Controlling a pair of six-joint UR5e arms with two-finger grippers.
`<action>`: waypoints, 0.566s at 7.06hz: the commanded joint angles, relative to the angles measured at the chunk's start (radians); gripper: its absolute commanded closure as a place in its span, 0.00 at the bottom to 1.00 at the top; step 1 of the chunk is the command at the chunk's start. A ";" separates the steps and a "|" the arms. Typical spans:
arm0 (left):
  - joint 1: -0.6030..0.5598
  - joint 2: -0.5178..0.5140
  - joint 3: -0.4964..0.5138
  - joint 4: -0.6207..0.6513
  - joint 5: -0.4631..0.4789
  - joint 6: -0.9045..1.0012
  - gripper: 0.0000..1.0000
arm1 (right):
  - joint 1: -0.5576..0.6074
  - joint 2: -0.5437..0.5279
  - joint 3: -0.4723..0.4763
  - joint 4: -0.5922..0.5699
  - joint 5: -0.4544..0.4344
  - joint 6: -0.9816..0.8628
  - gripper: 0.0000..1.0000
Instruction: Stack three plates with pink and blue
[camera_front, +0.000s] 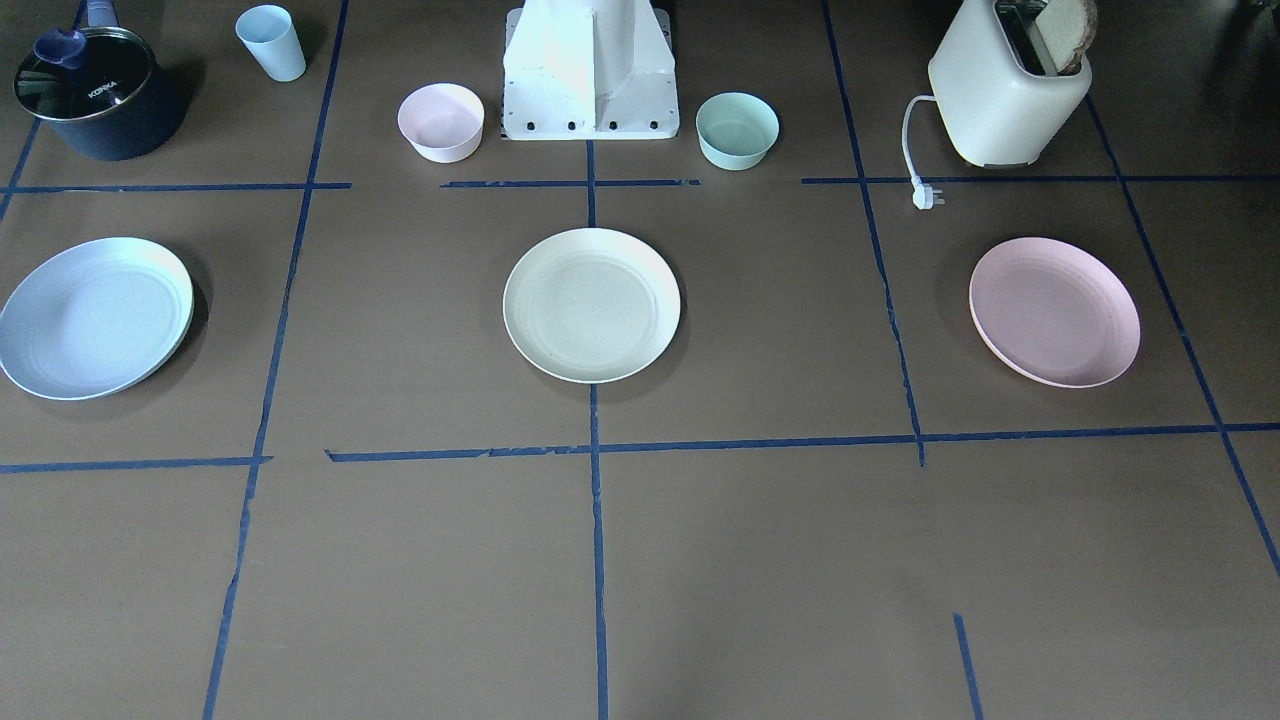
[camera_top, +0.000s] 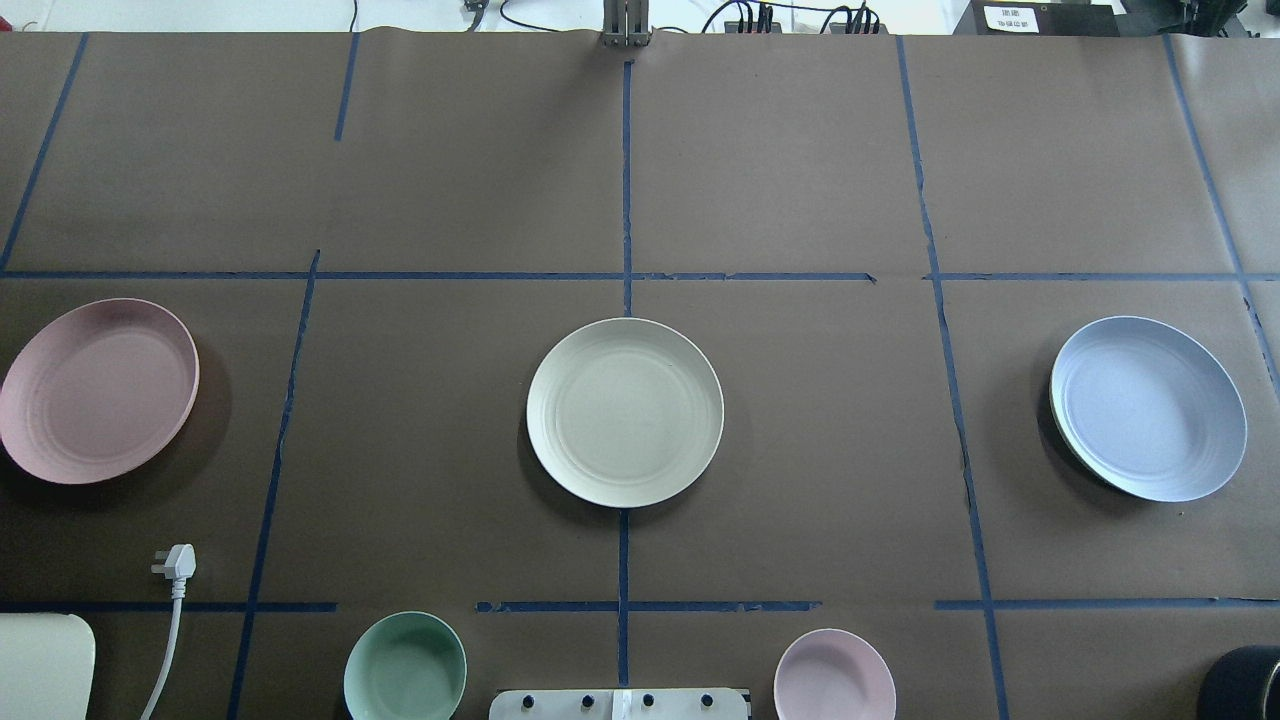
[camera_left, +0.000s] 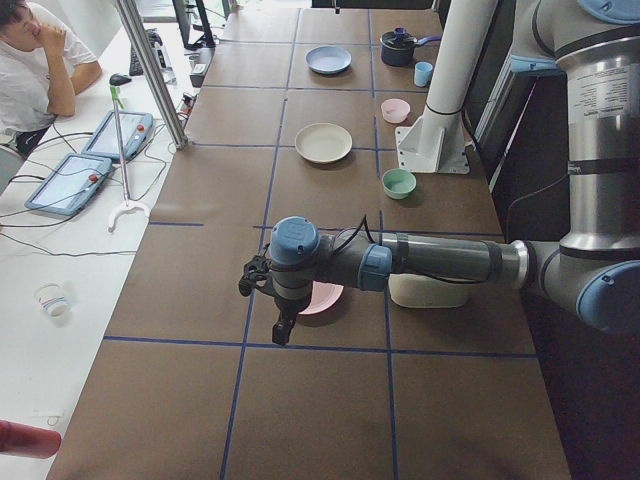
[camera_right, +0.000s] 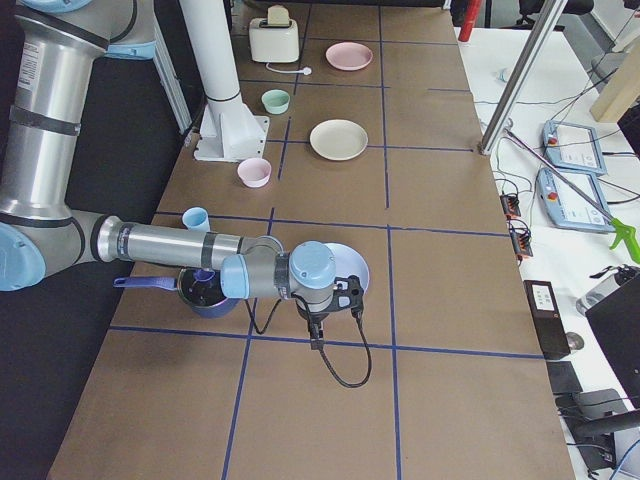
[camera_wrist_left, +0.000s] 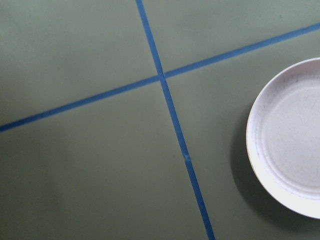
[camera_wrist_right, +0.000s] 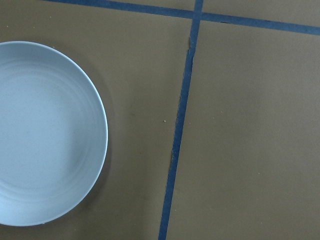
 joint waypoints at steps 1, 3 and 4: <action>0.127 0.000 0.024 -0.080 -0.067 -0.167 0.00 | 0.000 0.000 0.000 0.000 0.001 0.000 0.00; 0.233 0.001 0.175 -0.424 -0.059 -0.505 0.00 | 0.000 0.000 -0.002 0.000 0.001 0.000 0.00; 0.277 -0.003 0.293 -0.643 -0.059 -0.625 0.00 | 0.000 0.000 -0.002 0.000 0.001 0.000 0.00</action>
